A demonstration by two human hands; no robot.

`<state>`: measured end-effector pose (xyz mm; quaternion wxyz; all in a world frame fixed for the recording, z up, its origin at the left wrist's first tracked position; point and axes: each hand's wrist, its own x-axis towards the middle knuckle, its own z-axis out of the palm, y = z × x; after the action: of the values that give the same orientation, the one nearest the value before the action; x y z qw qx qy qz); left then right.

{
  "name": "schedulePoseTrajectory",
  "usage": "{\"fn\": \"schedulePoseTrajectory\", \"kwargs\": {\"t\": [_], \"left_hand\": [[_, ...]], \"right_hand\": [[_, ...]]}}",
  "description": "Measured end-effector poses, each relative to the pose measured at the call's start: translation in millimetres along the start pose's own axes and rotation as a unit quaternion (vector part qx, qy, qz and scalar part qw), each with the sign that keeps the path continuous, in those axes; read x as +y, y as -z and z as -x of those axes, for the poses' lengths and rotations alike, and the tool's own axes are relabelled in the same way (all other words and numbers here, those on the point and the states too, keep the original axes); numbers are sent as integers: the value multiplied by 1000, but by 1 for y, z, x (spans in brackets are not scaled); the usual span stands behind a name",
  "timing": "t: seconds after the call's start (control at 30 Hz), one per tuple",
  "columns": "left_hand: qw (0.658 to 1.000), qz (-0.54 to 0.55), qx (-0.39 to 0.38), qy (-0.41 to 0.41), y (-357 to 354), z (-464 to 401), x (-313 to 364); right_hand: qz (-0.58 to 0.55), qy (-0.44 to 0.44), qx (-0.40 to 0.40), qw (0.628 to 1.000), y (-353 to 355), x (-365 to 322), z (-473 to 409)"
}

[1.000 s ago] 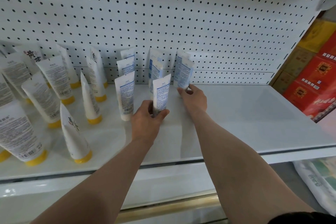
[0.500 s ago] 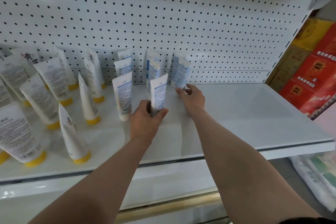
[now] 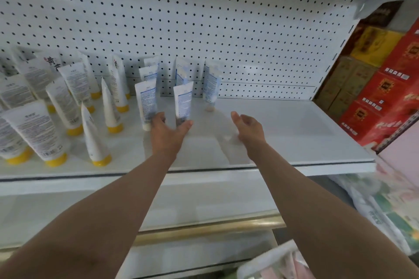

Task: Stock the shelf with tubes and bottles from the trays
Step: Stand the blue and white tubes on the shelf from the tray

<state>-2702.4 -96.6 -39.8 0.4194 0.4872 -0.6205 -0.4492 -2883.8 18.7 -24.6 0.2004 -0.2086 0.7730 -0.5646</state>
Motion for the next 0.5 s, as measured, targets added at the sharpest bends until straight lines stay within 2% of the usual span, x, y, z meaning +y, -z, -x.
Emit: {"fn": "schedulePoseTrajectory", "kwargs": {"t": [0.07,0.13,0.2,0.27,0.37,0.5], "left_hand": [[999,12,46,22,-5,26,9],[996,17,83,6,-17,59,19],[995,40,89,-12,-33,93,29],[995,81,56,-4,-51,127,40],[989,134,-26,58,-80,172,53],[948,225,-151,166,-121,218,57]], "right_hand": [[-10,-7,3,1000,26,2,11],[-27,-20,8,999,51,8,21],[-40,-36,13,998,75,16,30],[-56,-51,13,997,99,25,40],[-62,-70,8,996,136,35,56],[-68,-80,10,994,190,51,77]]}}
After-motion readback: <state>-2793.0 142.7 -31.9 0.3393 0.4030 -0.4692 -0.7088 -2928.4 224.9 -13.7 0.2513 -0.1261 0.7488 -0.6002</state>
